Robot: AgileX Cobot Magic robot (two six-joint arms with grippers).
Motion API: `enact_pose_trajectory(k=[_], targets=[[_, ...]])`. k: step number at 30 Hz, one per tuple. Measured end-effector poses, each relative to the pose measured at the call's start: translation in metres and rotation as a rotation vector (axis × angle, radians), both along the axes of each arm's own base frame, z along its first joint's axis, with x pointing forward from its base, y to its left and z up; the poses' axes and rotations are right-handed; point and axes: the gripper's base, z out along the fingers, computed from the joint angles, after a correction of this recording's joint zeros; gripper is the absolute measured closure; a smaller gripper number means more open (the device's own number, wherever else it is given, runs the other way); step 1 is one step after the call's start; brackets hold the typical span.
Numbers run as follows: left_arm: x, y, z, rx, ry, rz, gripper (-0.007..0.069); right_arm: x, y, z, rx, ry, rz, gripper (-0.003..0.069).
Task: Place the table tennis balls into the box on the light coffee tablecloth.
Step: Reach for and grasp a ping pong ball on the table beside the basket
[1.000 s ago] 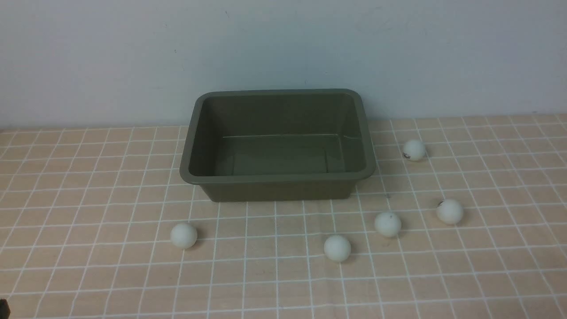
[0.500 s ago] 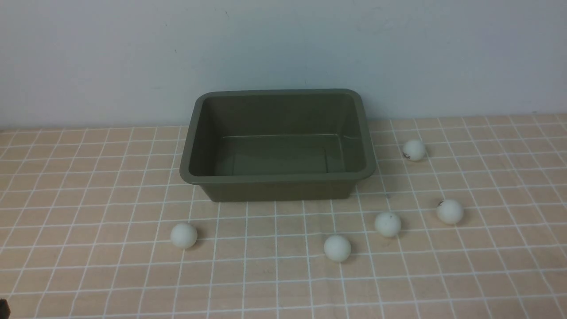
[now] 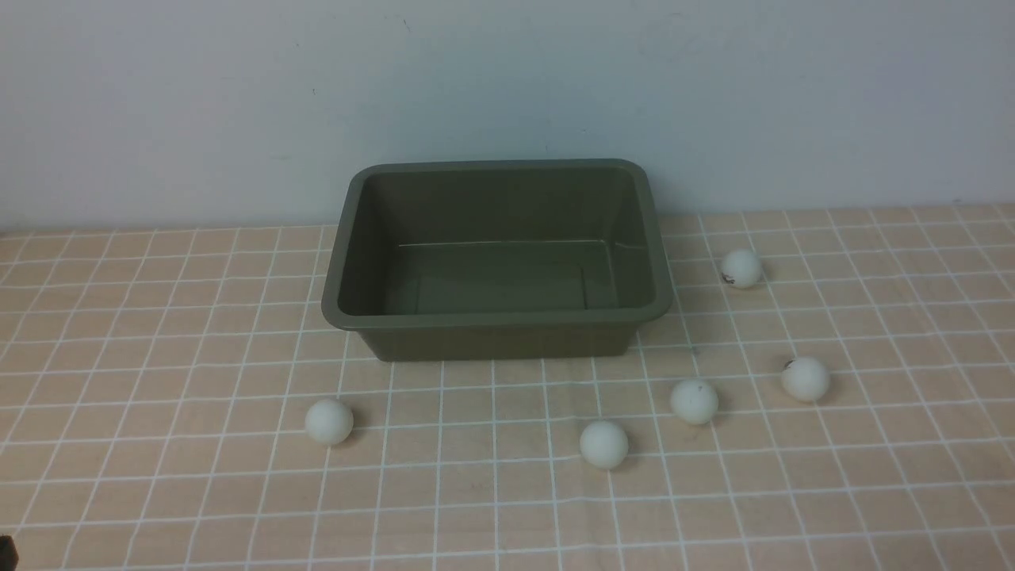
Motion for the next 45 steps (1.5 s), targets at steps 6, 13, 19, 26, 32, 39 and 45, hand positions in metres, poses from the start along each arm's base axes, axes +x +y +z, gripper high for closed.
enact_pose_trajectory(k=[6, 13, 19, 26, 32, 39, 45], targets=[[0.000, 0.000, 0.000, 0.000, 0.000, 0.000, 0.0693, 0.000, 0.000, 0.000, 0.000, 0.000, 0.000, 0.0677], [0.000, 0.000, 0.000, 0.000, 0.000, 0.000, 0.0693, 0.000, 0.000, 0.000, 0.000, 0.000, 0.000, 0.0677], [0.000, 0.000, 0.001, -0.024, -0.017, 0.001, 0.0693, 0.000, 0.001, 0.000, 0.035, -0.002, 0.003, 0.0677], [0.002, -0.003, 0.017, -0.138, -0.194, -0.015, 0.0693, 0.000, 0.008, 0.002, 0.319, -0.005, 0.026, 0.0677], [0.002, -0.004, 0.026, -0.319, -0.302, -0.024, 0.0693, 0.000, 0.013, 0.009, 0.585, -0.032, 0.037, 0.0677], [0.001, -0.005, 0.033, -0.483, -0.380, -0.042, 0.0693, 0.001, 0.015, 0.013, 0.822, -0.057, 0.036, 0.0677], [0.001, -0.005, 0.035, -0.497, -0.396, -0.048, 0.0693, 0.002, 0.010, 0.018, 0.922, -0.113, -0.006, 0.0677]])
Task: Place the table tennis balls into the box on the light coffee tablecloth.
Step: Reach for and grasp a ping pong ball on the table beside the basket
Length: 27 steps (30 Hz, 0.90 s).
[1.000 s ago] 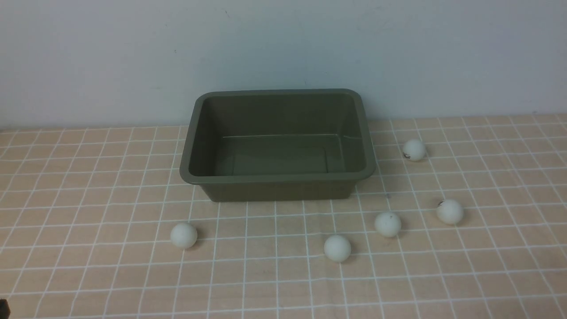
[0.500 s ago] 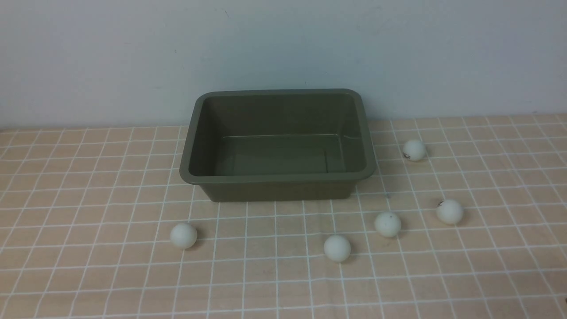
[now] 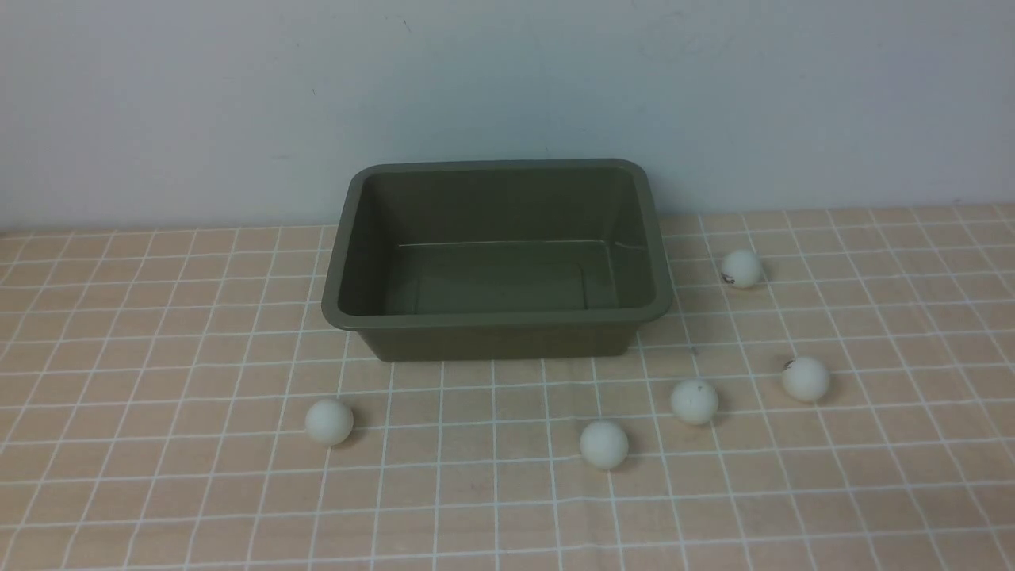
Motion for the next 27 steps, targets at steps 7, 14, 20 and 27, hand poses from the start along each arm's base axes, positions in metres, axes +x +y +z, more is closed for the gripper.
enact_pose_trajectory(k=[7, 14, 20, 27], targets=[[-0.001, -0.001, 0.006, 0.003, -0.067, -0.009, 0.0693, 0.001, -0.008, 0.004, 0.072, -0.036, -0.087, 0.0677], [-0.005, -0.003, 0.018, 0.003, -0.212, -0.030, 0.0693, 0.001, -0.010, 0.005, 0.120, -0.044, -0.110, 0.0677], [-0.013, -0.005, 0.033, -0.028, -0.397, -0.069, 0.0693, 0.001, -0.010, 0.005, 0.177, -0.044, -0.102, 0.0677], [-0.016, -0.010, 0.041, 0.015, -0.429, -0.118, 0.0693, -0.007, -0.001, 0.045, -0.168, -0.189, -0.024, 0.0677]])
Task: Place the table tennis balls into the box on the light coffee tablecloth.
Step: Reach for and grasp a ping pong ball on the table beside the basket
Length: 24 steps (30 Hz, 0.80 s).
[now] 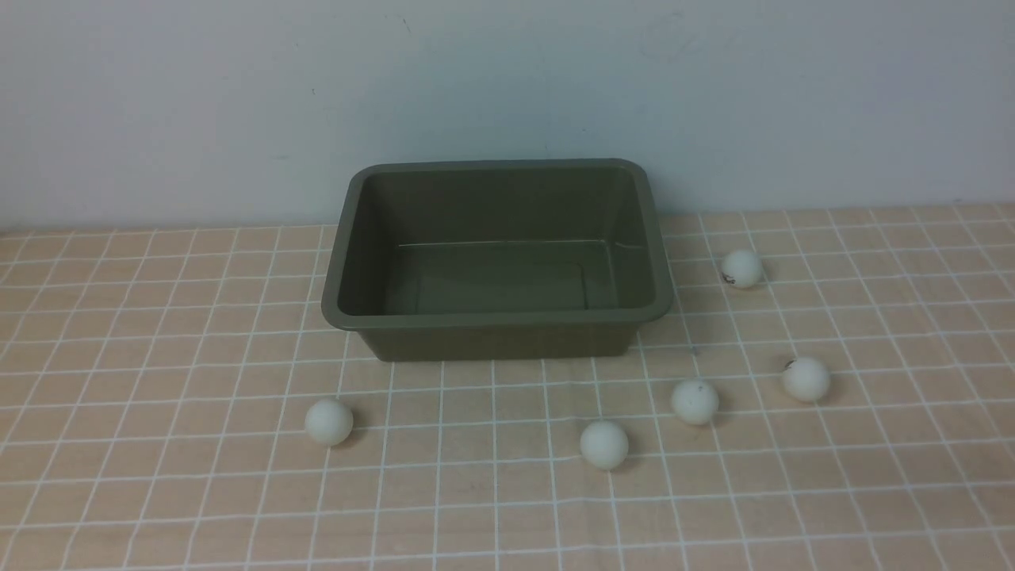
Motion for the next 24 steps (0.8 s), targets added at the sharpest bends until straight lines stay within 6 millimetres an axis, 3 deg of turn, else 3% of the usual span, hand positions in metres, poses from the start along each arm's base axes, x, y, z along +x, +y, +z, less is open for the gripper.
enact_pose_trajectory(k=[2, 8, 13, 18, 21, 24], targets=[[0.000, -0.003, 0.006, 0.084, 0.042, 0.015, 0.0693, -0.008, 0.004, 0.026, -0.179, -0.100, 0.009, 0.0677], [-0.001, -0.003, 0.027, 0.176, 0.174, 0.059, 0.0693, -0.018, 0.017, 0.063, -0.406, -0.202, 0.103, 0.0677], [0.006, -0.014, 0.039, 0.291, 0.227, -0.021, 0.0693, -0.006, 0.030, 0.066, -0.551, -0.117, 0.265, 0.0677], [0.018, -0.040, 0.032, 0.532, 0.395, -0.319, 0.0693, 0.009, 0.040, 0.058, -0.671, 0.008, 0.461, 0.0677], [0.029, -0.048, 0.024, 0.525, 0.559, -0.487, 0.0693, 0.021, 0.039, 0.048, -0.697, 0.153, 0.515, 0.0677], [0.042, -0.049, 0.023, 0.461, 0.653, -0.535, 0.0693, 0.032, 0.033, 0.033, -0.709, 0.332, 0.517, 0.0677]])
